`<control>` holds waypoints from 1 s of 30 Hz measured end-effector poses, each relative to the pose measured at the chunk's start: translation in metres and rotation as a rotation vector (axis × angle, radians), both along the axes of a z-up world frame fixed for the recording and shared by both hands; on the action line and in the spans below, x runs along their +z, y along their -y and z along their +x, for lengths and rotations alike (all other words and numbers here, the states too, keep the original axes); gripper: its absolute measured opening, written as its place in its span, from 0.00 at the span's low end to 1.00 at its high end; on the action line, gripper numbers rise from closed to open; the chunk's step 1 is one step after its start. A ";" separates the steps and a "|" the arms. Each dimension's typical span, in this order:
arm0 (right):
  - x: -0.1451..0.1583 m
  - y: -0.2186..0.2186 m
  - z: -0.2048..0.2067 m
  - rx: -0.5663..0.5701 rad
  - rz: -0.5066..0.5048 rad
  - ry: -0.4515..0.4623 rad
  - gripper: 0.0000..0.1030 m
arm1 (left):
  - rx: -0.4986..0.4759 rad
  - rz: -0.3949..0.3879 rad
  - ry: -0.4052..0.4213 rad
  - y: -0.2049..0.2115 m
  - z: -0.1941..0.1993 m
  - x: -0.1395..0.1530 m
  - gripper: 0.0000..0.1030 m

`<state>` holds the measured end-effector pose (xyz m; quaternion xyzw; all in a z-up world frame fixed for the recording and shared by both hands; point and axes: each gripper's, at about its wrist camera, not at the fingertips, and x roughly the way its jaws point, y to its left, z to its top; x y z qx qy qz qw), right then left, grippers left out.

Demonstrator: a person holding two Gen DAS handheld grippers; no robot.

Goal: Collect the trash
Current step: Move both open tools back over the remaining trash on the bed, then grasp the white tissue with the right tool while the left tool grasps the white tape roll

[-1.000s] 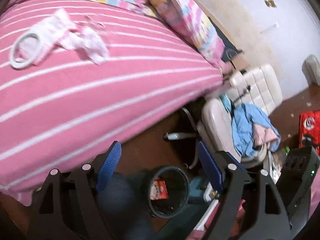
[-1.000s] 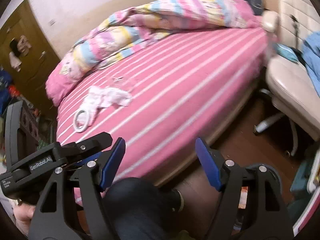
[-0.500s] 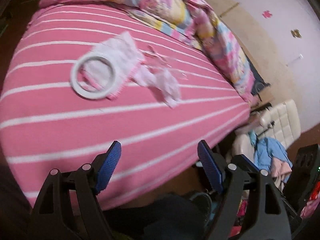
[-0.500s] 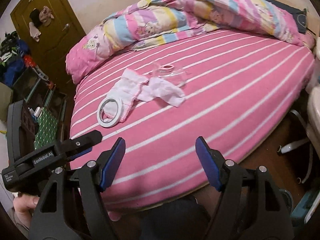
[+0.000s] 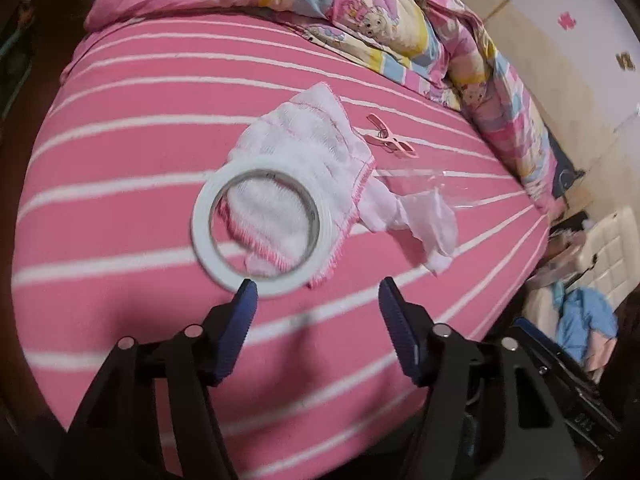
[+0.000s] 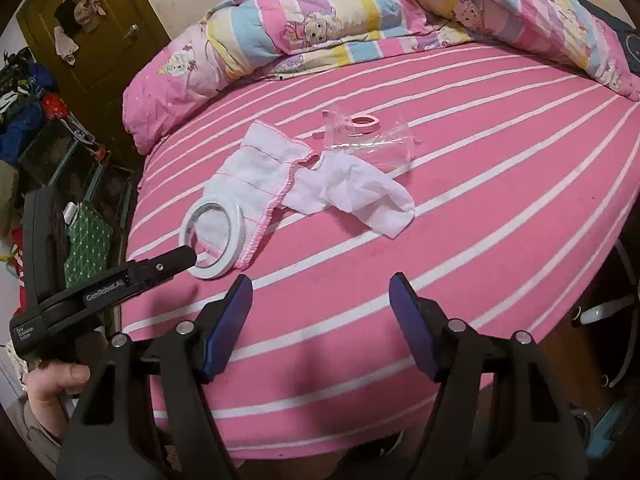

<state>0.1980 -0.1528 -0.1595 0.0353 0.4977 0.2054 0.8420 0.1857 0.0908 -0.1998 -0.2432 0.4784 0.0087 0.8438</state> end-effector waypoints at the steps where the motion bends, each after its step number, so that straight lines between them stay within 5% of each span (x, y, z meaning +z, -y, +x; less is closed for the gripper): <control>1: -0.002 0.000 0.003 0.000 -0.002 -0.002 0.68 | -0.013 0.020 0.001 0.002 0.006 -0.002 0.54; 5: -0.013 0.000 0.017 -0.007 -0.006 -0.016 0.68 | -0.066 0.105 0.008 0.013 0.026 -0.007 0.52; 10: -0.023 -0.001 0.030 -0.009 -0.008 -0.024 0.68 | -0.087 0.052 -0.013 0.011 0.041 -0.022 0.30; 18: -0.035 0.000 0.051 -0.023 -0.001 -0.038 0.67 | -0.081 -0.002 -0.053 0.007 0.050 -0.044 0.26; 26: -0.044 -0.007 0.072 -0.016 -0.022 -0.032 0.67 | -0.111 0.024 -0.046 0.011 0.048 -0.050 0.26; 30: -0.052 -0.013 0.085 -0.012 -0.038 -0.034 0.67 | -0.099 0.023 -0.042 0.008 0.048 -0.050 0.18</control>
